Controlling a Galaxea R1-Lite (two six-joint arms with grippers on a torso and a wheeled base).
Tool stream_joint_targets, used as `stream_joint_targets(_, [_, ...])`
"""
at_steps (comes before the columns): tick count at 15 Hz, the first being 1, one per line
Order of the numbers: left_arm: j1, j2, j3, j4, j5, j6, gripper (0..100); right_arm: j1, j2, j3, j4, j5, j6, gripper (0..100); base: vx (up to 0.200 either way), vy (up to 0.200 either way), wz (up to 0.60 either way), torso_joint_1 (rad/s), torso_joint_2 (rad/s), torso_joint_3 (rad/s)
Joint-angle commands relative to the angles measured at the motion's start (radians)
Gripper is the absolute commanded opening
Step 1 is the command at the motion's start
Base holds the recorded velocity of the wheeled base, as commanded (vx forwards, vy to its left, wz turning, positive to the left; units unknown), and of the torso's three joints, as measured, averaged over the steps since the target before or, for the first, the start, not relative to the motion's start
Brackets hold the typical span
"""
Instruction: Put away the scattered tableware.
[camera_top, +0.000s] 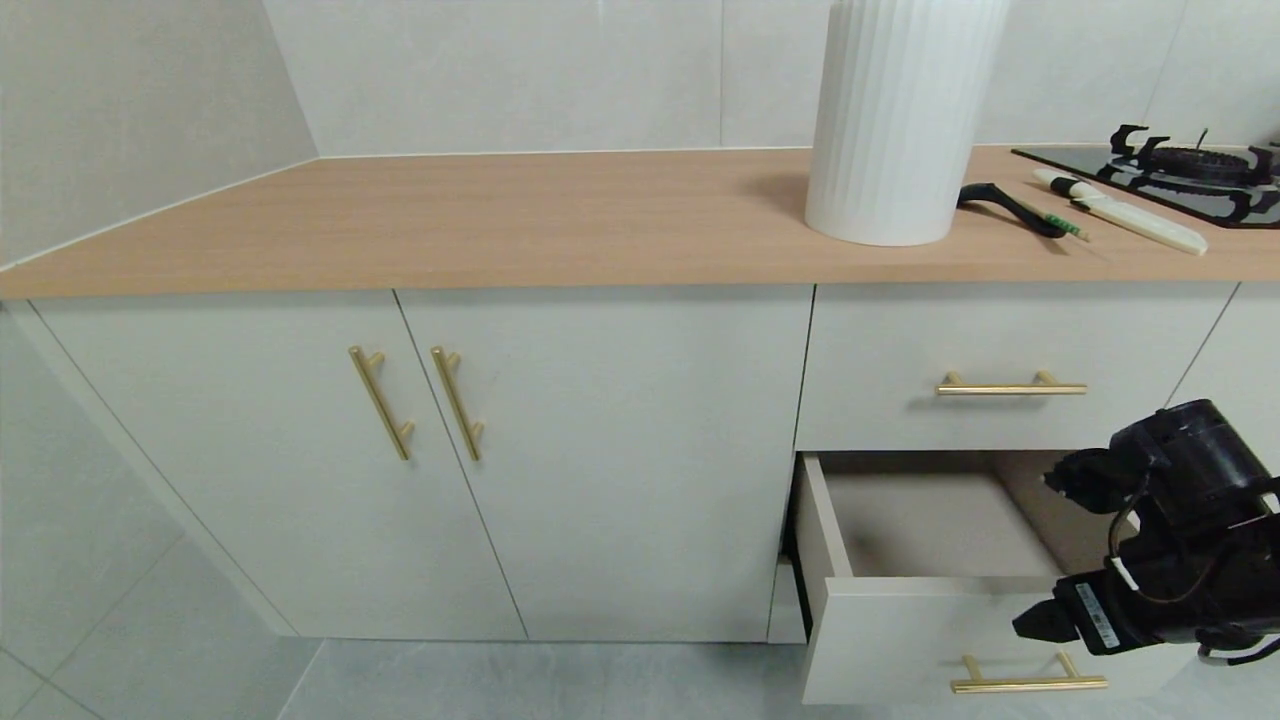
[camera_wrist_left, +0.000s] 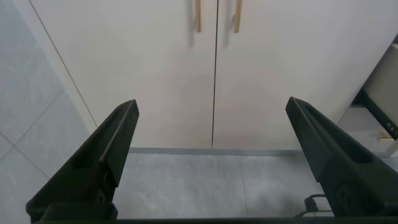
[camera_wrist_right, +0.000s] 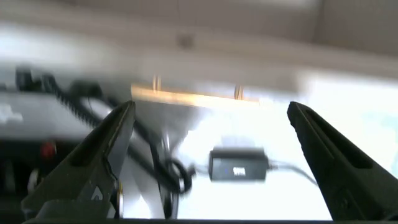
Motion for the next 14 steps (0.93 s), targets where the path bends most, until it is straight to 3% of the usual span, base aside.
stream_joint_targets(1, [0.0,0.002,0.0,0.0,0.0,-0.001,100,0.021,-0.028,-0.006,-0.005,0.001,0.008,100,0.0,0.0,0.0,0.0,0.0,0.0])
stream_joint_targets(5, [0.0,0.002,0.0,0.0,0.0,-0.001,100,0.024,0.001,-0.002,-0.17,0.001,0.053,100,0.0,0.0,0.0,0.0,0.0,0.0])
stream_joint_targets(14, [0.0,0.002,0.0,0.0,0.0,-0.001,100,0.018,0.187,0.026,-0.34,0.001,0.102,100,0.0,0.0,0.0,0.0,0.0,0.0])
